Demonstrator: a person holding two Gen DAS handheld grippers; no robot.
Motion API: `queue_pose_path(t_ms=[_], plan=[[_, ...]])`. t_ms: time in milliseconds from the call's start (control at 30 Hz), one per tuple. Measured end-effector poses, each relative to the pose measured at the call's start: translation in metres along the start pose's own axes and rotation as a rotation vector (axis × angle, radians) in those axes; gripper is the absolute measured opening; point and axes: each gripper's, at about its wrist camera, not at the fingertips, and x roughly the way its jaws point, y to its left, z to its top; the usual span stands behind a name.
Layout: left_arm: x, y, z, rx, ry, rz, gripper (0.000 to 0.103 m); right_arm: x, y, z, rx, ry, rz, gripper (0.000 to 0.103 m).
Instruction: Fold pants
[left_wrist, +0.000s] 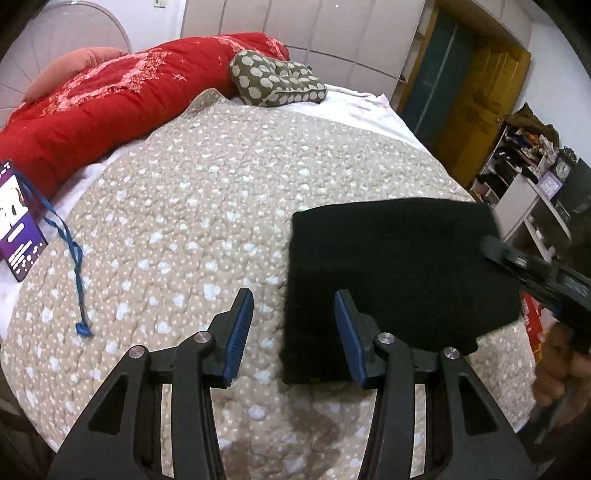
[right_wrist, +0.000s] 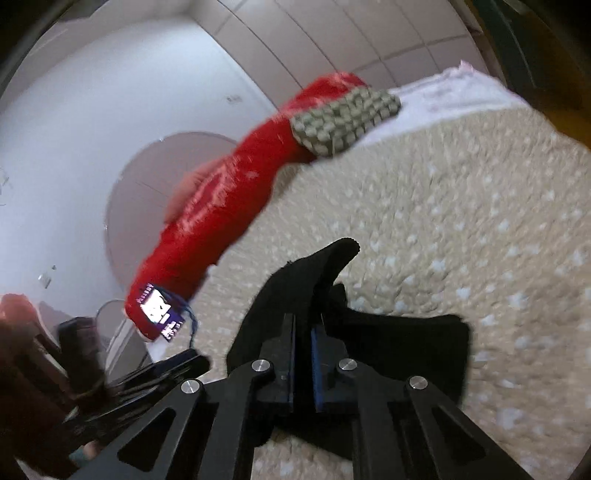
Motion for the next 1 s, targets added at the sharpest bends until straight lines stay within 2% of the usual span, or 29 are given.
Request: queue_pose_path(t_ms=[100, 167, 200, 233, 267, 300, 367, 433, 500, 600, 667, 733, 767, 833, 900, 1000], plan=[[0.010, -0.008, -0.001, 0.006, 0.027, -0.004, 0.045, -0.016, -0.014, -0.004, -0.009, 0.017, -0.107, 0.006], [0.020, -0.014, -0.003, 0.018, 0.049, -0.005, 0.045, -0.005, -0.035, -0.012, 0.010, 0.057, -0.186, 0.006], [0.025, -0.018, -0.003, 0.031, 0.063, 0.001, 0.045, 0.006, -0.046, -0.016, 0.012, 0.083, -0.256, 0.006], [0.028, -0.021, -0.002, 0.041, 0.074, 0.009, 0.045, 0.019, -0.057, -0.021, 0.010, 0.124, -0.390, 0.006], [0.028, -0.024, -0.001, 0.052, 0.079, 0.017, 0.045, 0.022, -0.065, -0.022, 0.023, 0.142, -0.445, 0.006], [0.027, -0.027, 0.002, 0.067, 0.070, 0.021, 0.045, 0.021, -0.069, -0.022, 0.047, 0.147, -0.451, 0.006], [0.025, -0.030, 0.008, 0.081, 0.045, 0.031, 0.045, 0.003, -0.071, -0.016, 0.088, 0.079, -0.348, 0.007], [0.030, -0.033, 0.016, 0.086, 0.039, 0.048, 0.045, -0.015, -0.057, -0.003, 0.058, 0.006, -0.306, 0.007], [0.041, -0.036, 0.023, 0.092, 0.042, 0.055, 0.045, -0.015, -0.040, 0.004, 0.002, 0.001, -0.261, 0.007], [0.062, -0.040, 0.027, 0.098, 0.072, 0.065, 0.045, 0.013, -0.023, 0.011, -0.025, 0.047, -0.174, 0.008], [0.072, -0.041, 0.029, 0.084, 0.083, 0.064, 0.045, 0.035, -0.021, 0.006, -0.040, 0.093, -0.182, 0.009], [0.079, -0.043, 0.029, 0.083, 0.090, 0.083, 0.058, 0.065, -0.030, 0.001, -0.049, 0.164, -0.245, 0.009], [0.081, -0.043, 0.029, 0.079, 0.087, 0.091, 0.059, 0.073, -0.036, -0.002, -0.042, 0.190, -0.263, 0.009], [0.084, -0.044, 0.028, 0.066, 0.083, 0.081, 0.060, 0.085, -0.045, 0.000, -0.026, 0.162, -0.247, 0.009], [0.084, -0.045, 0.025, 0.064, 0.087, 0.076, 0.060, 0.083, -0.042, 0.004, -0.035, 0.171, -0.242, 0.010], [0.081, -0.049, 0.023, 0.086, 0.079, 0.088, 0.060, 0.055, -0.024, 0.004, -0.107, 0.160, -0.249, 0.017]])
